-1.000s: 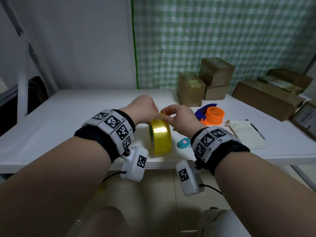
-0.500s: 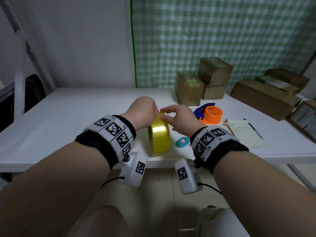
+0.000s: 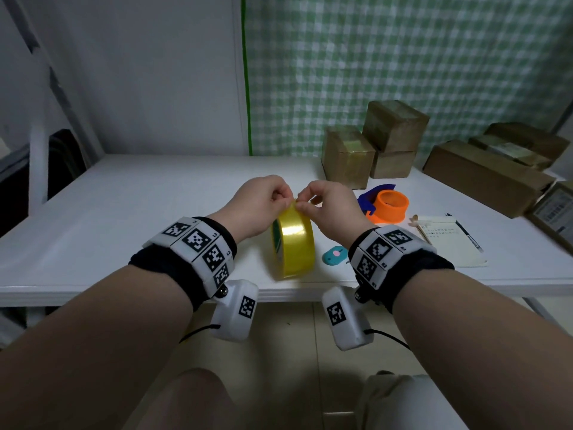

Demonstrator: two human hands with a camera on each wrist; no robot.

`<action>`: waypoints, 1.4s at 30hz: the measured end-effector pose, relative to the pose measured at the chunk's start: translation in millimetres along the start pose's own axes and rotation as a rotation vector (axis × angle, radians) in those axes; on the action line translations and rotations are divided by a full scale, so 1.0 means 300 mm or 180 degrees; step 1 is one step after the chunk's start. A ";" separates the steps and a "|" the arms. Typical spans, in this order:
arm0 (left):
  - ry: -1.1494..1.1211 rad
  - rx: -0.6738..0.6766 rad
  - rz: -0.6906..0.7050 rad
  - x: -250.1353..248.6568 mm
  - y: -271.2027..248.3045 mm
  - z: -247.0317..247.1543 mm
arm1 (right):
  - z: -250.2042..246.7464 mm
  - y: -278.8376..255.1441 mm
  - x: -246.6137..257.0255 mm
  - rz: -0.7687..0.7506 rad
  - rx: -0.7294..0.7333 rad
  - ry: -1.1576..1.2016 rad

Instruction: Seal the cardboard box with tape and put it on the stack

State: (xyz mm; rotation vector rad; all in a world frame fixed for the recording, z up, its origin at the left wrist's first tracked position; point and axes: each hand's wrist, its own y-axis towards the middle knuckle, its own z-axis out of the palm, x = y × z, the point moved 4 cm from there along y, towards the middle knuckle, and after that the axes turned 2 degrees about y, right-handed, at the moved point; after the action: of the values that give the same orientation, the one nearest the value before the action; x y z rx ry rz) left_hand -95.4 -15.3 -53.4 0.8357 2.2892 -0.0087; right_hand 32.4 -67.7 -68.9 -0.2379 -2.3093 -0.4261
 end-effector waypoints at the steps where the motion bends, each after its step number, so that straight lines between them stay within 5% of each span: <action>1: -0.0068 -0.0020 -0.0038 0.006 -0.002 -0.002 | 0.001 -0.001 0.004 -0.0059 -0.0025 -0.0069; 14: 0.0498 -0.0534 0.0129 -0.008 -0.015 0.004 | -0.004 -0.019 0.065 -0.0706 -0.0064 -0.1303; 23: 0.0529 -0.0599 0.0305 0.009 -0.008 0.003 | -0.006 0.020 0.045 -0.0566 0.0017 -0.0395; 32: -0.0686 -0.0240 -0.0033 0.045 0.023 -0.015 | -0.014 0.025 -0.003 0.0218 0.0009 0.0865; 42: -0.0894 -0.0025 -0.0069 0.059 0.028 -0.023 | -0.005 0.025 0.003 0.0292 0.0141 0.1173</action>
State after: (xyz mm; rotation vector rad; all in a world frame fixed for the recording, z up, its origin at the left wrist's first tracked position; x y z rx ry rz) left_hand -104.5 2.9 -57.2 0.7545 2.0328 -0.1191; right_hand 34.9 -61.1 -65.6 -0.2221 -1.9365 -0.3404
